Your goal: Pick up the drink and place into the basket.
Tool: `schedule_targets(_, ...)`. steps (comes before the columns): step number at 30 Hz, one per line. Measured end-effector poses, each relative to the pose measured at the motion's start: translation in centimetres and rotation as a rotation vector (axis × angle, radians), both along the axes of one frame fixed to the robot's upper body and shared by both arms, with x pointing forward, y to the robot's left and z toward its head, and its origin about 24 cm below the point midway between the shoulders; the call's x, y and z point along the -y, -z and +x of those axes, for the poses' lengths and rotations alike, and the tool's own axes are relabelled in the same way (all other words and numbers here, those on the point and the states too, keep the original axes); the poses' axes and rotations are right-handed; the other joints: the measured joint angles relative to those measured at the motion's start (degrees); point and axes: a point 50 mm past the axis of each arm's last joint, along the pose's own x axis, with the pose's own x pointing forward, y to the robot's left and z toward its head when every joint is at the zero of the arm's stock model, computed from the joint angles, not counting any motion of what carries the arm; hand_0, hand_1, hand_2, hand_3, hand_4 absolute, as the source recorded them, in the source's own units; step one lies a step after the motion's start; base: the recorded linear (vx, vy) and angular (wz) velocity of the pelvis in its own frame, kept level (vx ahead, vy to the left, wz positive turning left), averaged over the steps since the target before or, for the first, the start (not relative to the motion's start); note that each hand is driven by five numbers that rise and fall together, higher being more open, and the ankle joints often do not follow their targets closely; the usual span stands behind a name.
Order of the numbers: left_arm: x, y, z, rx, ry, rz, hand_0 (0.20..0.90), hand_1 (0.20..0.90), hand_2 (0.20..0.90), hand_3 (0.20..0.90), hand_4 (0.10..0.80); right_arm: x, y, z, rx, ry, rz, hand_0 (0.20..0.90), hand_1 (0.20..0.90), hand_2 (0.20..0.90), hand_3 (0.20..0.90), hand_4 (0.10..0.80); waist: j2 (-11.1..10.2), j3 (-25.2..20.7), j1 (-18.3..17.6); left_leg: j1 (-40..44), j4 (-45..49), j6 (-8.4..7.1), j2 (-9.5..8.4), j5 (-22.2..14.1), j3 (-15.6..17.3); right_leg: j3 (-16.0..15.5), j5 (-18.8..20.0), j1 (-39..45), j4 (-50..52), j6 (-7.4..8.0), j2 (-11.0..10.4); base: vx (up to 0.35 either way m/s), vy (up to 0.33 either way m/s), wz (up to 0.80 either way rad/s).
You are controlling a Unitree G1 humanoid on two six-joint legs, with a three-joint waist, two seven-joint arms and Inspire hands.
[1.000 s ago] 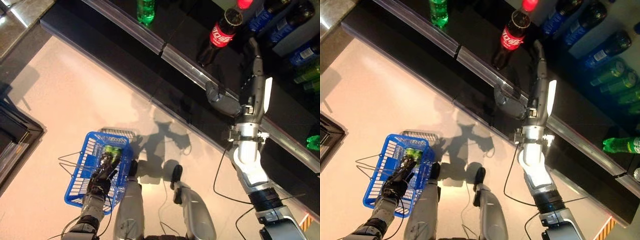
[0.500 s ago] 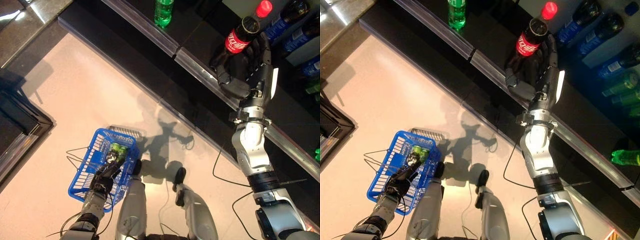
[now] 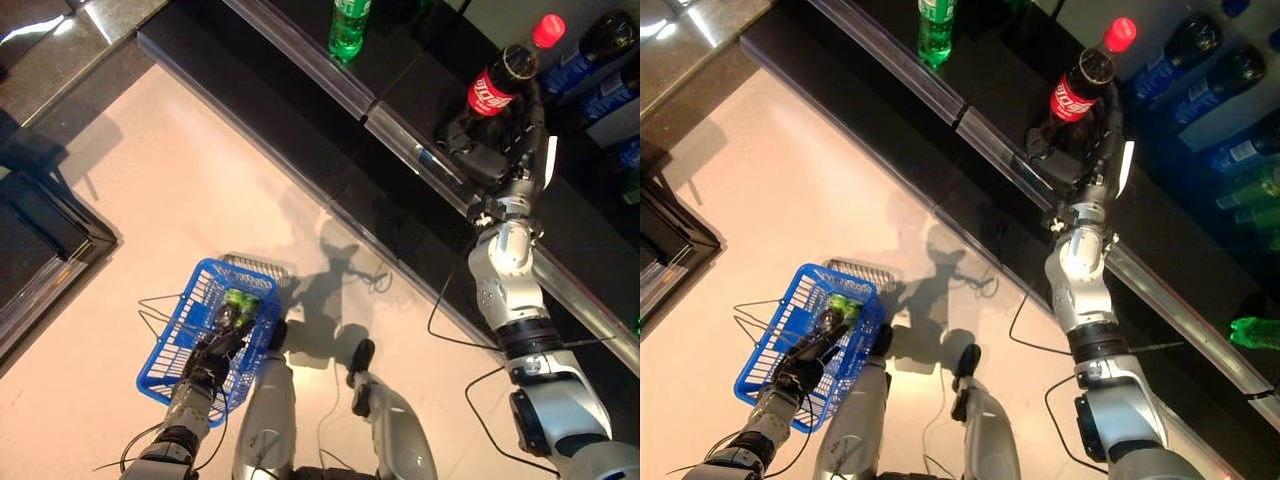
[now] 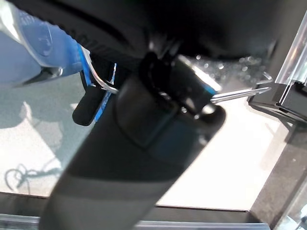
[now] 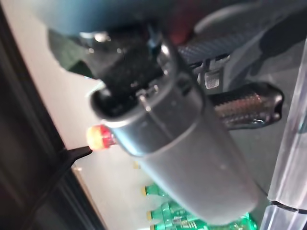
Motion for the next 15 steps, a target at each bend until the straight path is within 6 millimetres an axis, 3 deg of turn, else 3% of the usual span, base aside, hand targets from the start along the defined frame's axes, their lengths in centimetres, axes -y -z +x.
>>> schedule_targets(15, 0.1, -0.3, 0.5, 0.0, 0.019, 0.002, 0.3, 0.3, 0.3, 0.2, 0.1, 0.8, -1.8, 1.8, -0.061, 0.042, -0.004, 0.9, 0.9, 0.9, 0.9, 0.8, 0.14, 0.09, 0.66, 0.03, -0.62, -0.2, -0.21, 0.71, -1.31, -1.38, -0.03, 0.56, -0.2, 0.01, -0.12, 0.0, -0.003, 0.04)
